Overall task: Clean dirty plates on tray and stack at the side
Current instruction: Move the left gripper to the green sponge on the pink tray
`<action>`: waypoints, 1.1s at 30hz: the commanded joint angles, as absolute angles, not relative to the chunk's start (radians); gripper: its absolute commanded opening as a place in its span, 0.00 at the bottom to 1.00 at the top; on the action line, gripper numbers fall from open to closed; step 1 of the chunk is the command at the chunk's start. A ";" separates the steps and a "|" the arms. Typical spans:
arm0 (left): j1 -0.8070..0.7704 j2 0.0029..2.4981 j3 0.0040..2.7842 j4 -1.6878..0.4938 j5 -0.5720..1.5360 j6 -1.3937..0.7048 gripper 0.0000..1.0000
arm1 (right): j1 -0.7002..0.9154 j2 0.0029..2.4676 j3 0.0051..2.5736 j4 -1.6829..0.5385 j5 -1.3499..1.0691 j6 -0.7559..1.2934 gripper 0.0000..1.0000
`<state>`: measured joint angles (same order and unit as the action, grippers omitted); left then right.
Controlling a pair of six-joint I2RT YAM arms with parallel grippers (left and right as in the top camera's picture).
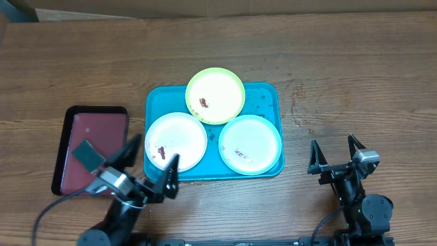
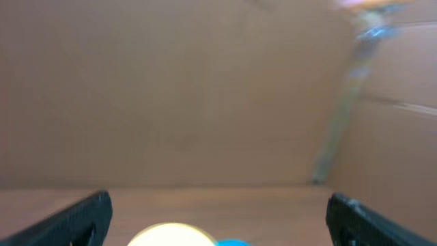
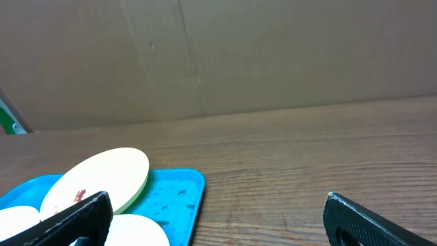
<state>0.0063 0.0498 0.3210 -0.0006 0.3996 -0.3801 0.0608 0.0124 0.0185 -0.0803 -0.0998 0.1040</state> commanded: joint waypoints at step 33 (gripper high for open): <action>0.495 1.179 1.024 -0.655 -0.133 -0.499 1.00 | 0.066 0.003 0.008 -0.076 -0.098 0.100 1.00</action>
<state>0.4324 1.1267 1.0042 -0.6216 -0.2703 -0.4229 0.0605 0.0120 0.0185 -0.0807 -0.1001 0.1036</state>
